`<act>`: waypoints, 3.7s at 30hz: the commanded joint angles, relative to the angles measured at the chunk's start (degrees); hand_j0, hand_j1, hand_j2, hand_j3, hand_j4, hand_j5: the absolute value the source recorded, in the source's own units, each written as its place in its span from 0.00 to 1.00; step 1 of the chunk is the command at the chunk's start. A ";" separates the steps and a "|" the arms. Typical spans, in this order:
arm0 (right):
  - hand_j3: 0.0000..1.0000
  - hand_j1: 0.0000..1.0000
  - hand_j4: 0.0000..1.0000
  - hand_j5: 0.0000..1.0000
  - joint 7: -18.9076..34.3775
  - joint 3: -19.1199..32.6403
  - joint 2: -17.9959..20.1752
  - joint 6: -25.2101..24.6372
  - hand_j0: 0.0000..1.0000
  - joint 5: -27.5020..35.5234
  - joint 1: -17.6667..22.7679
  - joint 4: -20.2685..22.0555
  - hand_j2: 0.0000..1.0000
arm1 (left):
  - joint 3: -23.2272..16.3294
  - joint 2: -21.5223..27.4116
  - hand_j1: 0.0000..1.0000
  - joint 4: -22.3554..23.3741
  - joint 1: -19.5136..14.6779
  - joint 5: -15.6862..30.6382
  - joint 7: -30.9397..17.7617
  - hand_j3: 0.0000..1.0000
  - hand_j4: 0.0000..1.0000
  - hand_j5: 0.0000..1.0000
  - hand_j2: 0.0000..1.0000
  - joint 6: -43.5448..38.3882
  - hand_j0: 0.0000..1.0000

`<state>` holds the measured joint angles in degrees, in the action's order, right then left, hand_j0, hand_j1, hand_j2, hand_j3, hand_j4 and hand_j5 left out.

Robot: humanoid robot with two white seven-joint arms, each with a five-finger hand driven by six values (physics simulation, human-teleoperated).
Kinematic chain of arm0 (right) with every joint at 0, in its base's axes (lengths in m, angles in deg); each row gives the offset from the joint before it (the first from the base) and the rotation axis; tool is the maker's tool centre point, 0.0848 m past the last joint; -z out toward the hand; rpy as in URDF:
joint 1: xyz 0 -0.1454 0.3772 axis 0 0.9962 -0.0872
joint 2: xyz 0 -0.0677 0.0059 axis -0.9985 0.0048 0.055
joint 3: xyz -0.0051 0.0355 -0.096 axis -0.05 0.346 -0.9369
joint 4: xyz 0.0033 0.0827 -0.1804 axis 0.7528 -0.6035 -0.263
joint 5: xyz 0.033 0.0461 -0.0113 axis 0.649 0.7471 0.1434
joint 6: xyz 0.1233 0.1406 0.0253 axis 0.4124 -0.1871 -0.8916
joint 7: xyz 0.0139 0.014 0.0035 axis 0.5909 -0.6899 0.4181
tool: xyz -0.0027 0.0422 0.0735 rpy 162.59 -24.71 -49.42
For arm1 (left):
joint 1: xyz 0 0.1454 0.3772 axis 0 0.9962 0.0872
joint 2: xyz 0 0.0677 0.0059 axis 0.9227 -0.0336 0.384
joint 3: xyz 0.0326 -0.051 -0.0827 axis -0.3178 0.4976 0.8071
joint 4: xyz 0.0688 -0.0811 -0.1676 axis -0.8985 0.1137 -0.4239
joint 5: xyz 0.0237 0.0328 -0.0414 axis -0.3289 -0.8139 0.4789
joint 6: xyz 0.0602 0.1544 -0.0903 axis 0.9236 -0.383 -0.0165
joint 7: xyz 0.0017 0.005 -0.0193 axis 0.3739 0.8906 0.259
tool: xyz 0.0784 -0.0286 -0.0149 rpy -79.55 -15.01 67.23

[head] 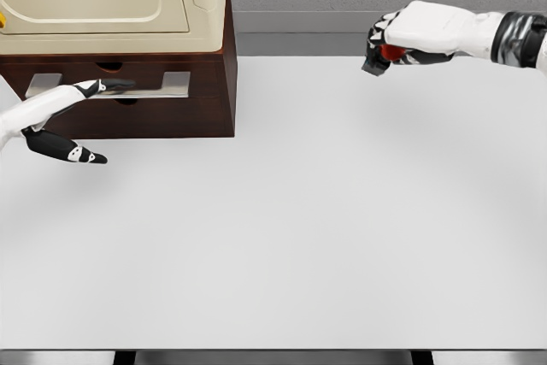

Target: Open the cabinet drawer with left arm, and place a switch into the drawer with right arm

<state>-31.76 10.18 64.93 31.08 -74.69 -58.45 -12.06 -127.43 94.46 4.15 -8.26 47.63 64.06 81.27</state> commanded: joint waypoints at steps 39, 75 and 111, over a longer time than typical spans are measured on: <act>0.44 0.44 0.44 0.44 1.05 -3.16 -9.46 -0.21 0.44 5.17 -3.08 13.10 0.44 | -0.15 10.94 1.00 -10.85 2.99 1.48 -1.47 1.00 1.00 1.00 1.00 0.10 1.00; 0.45 0.45 0.45 0.45 4.92 -5.01 -24.93 -0.21 0.45 6.31 -10.90 -1.49 0.45 | -0.06 9.18 1.00 -8.65 3.96 1.74 -1.38 1.00 1.00 1.00 1.00 0.10 1.00; 0.45 0.45 0.45 0.45 5.20 -1.14 -35.39 -0.21 0.45 0.16 -12.83 -12.48 0.45 | -0.06 11.02 1.00 -9.71 4.48 3.76 -1.20 1.00 1.00 1.00 1.00 0.10 1.00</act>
<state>-26.09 8.86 29.47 31.02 -72.90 -71.28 -24.21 -127.54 106.06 -6.36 -3.87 51.01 62.89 81.45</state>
